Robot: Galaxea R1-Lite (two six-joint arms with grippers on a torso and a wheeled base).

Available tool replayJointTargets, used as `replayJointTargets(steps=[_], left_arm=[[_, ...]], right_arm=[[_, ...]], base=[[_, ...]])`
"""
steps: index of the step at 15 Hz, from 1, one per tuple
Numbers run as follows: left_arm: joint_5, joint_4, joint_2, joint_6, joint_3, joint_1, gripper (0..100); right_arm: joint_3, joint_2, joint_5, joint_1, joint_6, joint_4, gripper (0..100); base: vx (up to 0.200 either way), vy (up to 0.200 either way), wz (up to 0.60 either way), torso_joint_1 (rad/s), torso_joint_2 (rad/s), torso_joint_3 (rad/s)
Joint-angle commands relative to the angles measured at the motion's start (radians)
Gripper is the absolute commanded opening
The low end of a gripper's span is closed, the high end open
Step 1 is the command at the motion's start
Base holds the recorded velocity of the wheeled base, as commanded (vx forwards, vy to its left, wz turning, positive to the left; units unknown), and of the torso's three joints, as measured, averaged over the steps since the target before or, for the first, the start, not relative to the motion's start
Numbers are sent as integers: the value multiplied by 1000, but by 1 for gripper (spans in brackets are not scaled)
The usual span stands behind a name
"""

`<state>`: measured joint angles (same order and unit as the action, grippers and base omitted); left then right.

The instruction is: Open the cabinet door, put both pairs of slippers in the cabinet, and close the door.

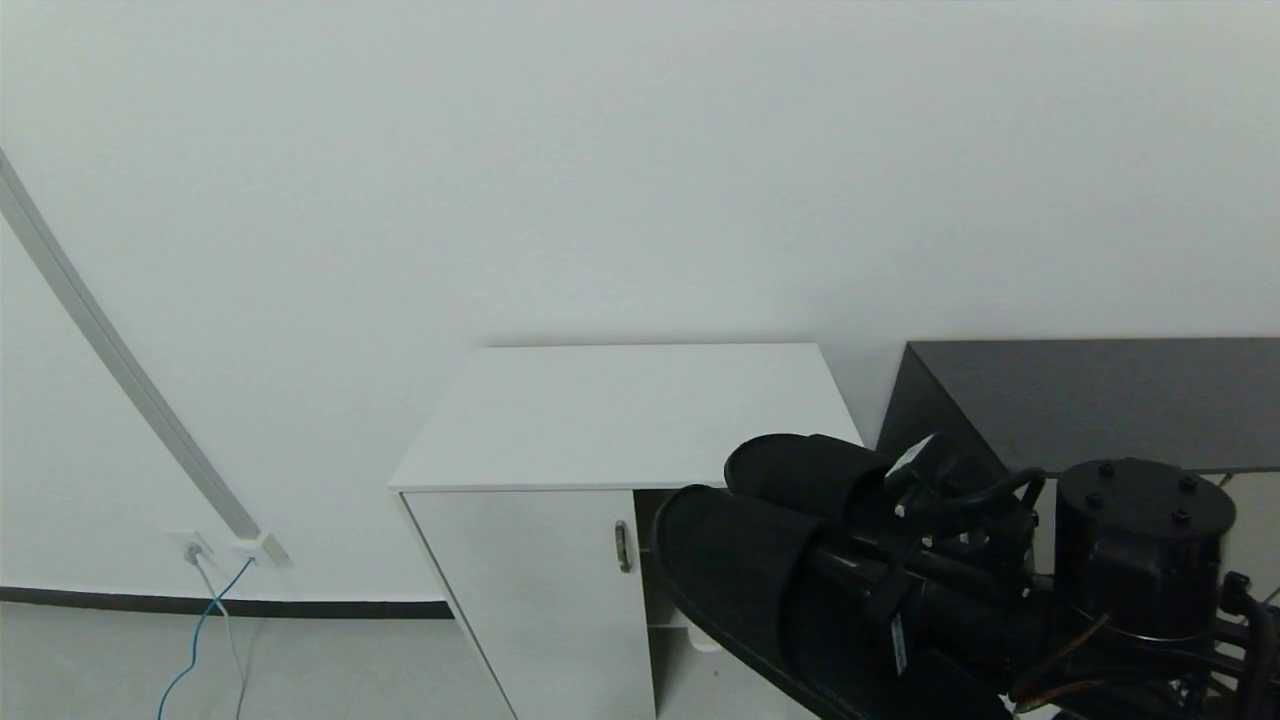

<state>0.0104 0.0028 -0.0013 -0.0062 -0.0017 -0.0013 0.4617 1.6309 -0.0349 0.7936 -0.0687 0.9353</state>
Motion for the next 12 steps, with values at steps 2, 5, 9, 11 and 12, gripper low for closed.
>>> replayJointTargets(steps=[2,5,9,11,12], left_arm=[[0,0,1,-1,0,0,0],[-1,0,1,-1,0,0,0],[0,0,1,0,0,0,0],[-1,0,1,-1,0,0,0],[-1,0,1,-1,0,0,0]], right_arm=[[2,4,1,6,-2,3,0],[12,4,0,10,-2,3,0],[8,-8,0,9,-2,3,0],[5,-11,-2,15,-5,3,0],[-2,-9,-2,18,-10,3,0]], base=[[0,0,0,0,0,0],[0,0,0,0,0,0],[0,0,0,0,0,0],[0,0,0,-102,190,122],[0,0,0,-149,325,178]])
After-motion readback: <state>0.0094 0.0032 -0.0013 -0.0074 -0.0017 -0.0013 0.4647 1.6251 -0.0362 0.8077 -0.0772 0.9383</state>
